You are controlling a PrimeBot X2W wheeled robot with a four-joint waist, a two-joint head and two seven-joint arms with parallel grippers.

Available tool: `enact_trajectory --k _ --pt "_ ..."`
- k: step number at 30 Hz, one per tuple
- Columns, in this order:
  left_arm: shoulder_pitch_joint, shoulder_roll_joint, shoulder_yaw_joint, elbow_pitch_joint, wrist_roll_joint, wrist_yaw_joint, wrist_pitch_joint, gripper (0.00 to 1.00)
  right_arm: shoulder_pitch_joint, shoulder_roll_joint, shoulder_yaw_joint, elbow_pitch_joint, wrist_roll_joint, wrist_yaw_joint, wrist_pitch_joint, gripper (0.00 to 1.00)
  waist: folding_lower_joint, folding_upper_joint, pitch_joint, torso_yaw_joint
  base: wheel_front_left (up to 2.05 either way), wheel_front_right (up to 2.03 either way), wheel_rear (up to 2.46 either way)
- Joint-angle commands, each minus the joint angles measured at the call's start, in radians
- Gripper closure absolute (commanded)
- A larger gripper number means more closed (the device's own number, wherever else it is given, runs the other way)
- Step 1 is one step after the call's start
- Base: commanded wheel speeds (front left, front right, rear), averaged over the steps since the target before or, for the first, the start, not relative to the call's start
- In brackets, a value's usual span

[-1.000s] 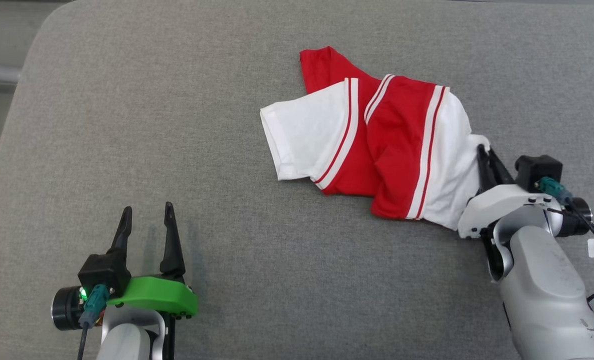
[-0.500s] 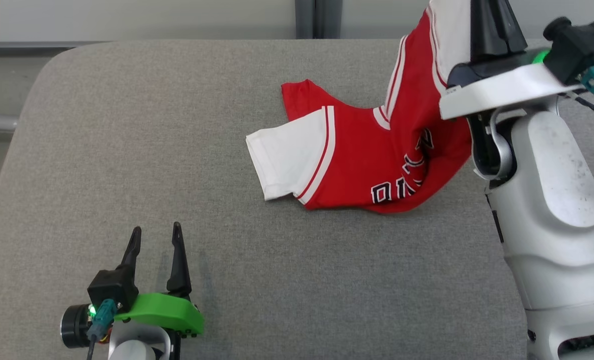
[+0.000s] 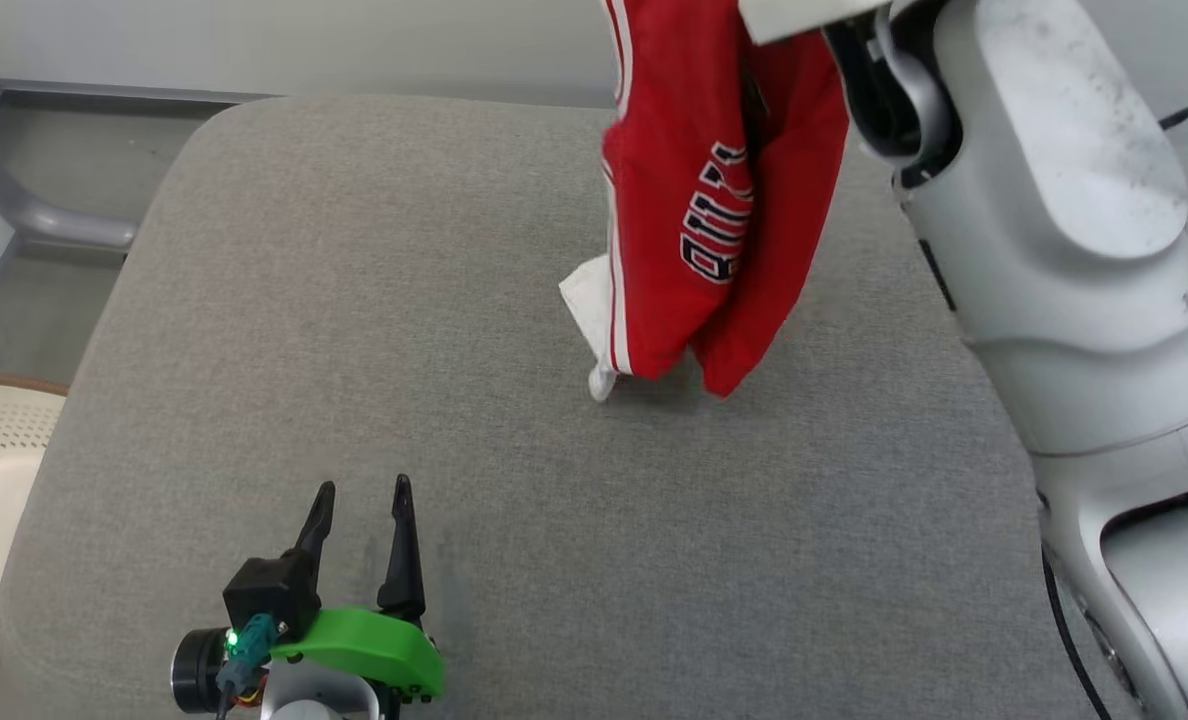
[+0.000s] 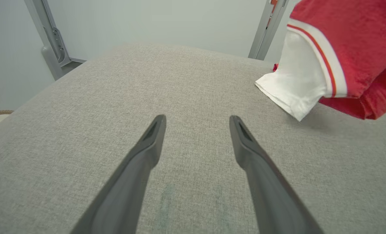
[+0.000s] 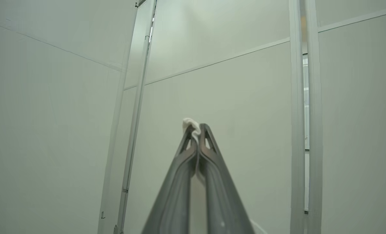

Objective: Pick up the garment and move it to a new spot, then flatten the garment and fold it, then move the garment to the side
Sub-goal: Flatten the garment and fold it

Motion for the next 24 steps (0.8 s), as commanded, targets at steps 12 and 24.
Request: enact_trajectory --k 12,24 --pt "-0.013 0.003 0.018 -0.005 0.002 0.012 0.000 0.00 -0.038 -0.006 -0.289 0.159 -0.209 0.000 -0.002 1.00 0.0000 0.0000 0.036 -0.018 0.00 0.00 0.00" --pt "-0.062 0.003 0.025 -0.005 0.045 -0.012 0.000 0.00 0.426 -0.098 -0.658 0.352 -0.427 0.000 -0.003 0.51 0.0000 0.0000 0.095 -0.117 0.00 0.00 0.00"
